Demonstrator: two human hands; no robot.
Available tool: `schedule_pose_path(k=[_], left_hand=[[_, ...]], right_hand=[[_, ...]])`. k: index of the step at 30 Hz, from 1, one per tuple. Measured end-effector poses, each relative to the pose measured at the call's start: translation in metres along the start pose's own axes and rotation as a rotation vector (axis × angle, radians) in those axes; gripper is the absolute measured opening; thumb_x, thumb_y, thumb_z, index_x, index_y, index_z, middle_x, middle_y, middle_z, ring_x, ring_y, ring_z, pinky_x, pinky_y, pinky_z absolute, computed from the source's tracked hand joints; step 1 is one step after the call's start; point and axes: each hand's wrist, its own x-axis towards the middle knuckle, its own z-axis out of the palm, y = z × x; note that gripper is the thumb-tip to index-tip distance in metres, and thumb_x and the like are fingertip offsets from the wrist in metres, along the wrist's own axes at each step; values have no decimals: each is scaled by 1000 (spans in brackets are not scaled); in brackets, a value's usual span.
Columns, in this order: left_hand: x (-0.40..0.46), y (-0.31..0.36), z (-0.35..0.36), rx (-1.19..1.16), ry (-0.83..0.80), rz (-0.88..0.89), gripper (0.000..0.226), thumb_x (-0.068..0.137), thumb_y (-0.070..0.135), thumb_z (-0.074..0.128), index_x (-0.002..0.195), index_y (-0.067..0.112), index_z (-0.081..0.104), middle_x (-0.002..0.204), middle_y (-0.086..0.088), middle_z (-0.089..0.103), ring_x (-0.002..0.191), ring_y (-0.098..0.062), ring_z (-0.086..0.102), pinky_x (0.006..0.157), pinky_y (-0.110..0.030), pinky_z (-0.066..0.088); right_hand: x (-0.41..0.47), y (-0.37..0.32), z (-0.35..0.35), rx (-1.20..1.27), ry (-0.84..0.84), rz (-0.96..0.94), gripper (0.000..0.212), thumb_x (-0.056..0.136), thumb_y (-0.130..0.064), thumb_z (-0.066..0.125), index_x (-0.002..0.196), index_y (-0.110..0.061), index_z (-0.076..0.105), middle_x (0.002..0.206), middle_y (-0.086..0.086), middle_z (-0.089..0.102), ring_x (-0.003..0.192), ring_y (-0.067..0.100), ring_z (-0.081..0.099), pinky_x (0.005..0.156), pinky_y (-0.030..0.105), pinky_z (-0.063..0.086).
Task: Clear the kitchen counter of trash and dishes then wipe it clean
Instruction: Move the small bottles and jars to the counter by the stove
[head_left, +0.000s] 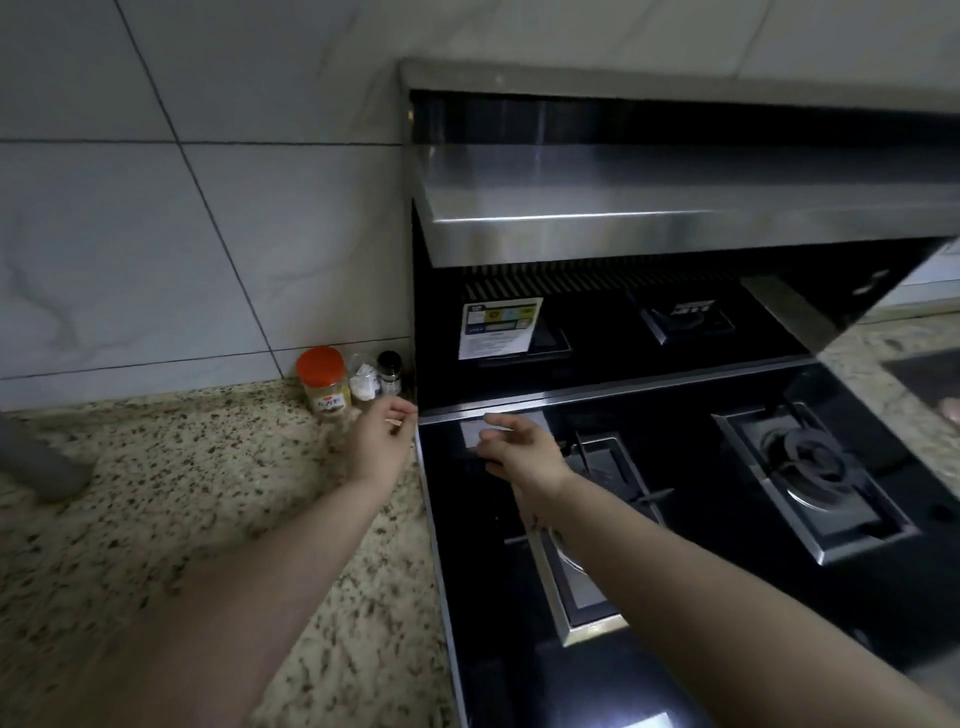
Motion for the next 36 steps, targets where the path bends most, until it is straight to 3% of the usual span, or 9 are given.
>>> schedule_pose_path(k=[3,7,11,15,20,24,29,33,36], left_hand=[[-28,37,34,-10,-76,65,8,90,6,64,89,13,66,77,4,63,75,-18,65,71,-30,54],[-73,90,93,-22,-171,146,13,89,8,66,84,19,65,76,3,63,70,-21,67,70,-31,55],[-125,142,157,-61,-229,170,19,89,8,67,80,25,64,74,5,63,64,-18,66,64,-21,51],[-177,188,222,-49,-317,228,18,89,10,66,82,26,66,76,6,65,62,-14,67,66,-23,52],[-256,246,310,-53,-490,314,15,88,9,66,84,24,67,78,5,67,61,-13,67,70,-24,53],[-323,280,374,-79,-595,379,22,87,7,65,80,28,65,75,4,66,62,-13,66,66,-19,49],[-394,309,439,-88,-758,387,18,89,5,61,85,22,65,73,8,63,49,3,58,63,-21,46],[-436,324,479,-34,-882,450,23,86,4,61,85,26,66,83,6,68,64,-5,58,69,-19,49],[-460,336,505,29,-936,476,17,86,9,62,90,23,68,85,9,69,68,-1,58,64,-4,42]], right_hand=[[-21,-2,-46,1,41,-60,31,88,0,66,116,-14,62,108,8,63,88,16,62,79,27,52],[-61,0,-127,66,119,-109,31,86,1,69,112,-15,64,101,6,64,80,15,65,73,27,53],[-110,9,-215,112,224,-132,28,85,-3,70,106,-21,67,108,8,65,93,18,66,83,31,54],[-160,15,-303,159,347,-145,24,86,-5,70,101,-23,68,111,5,67,100,16,66,94,36,53],[-230,34,-412,245,528,-166,21,87,-3,69,98,-21,69,102,4,69,91,12,68,77,24,55],[-282,56,-482,316,646,-170,19,88,-4,68,96,-21,68,106,7,68,104,21,67,97,37,51],[-340,83,-553,393,795,-173,19,89,-3,67,100,-18,68,106,6,67,100,19,66,103,39,49],[-375,106,-596,468,903,-175,17,90,-3,66,101,-16,68,106,8,68,97,18,66,99,38,51],[-394,126,-617,511,961,-173,20,90,-2,65,107,-12,68,106,9,68,98,20,66,97,37,51]])
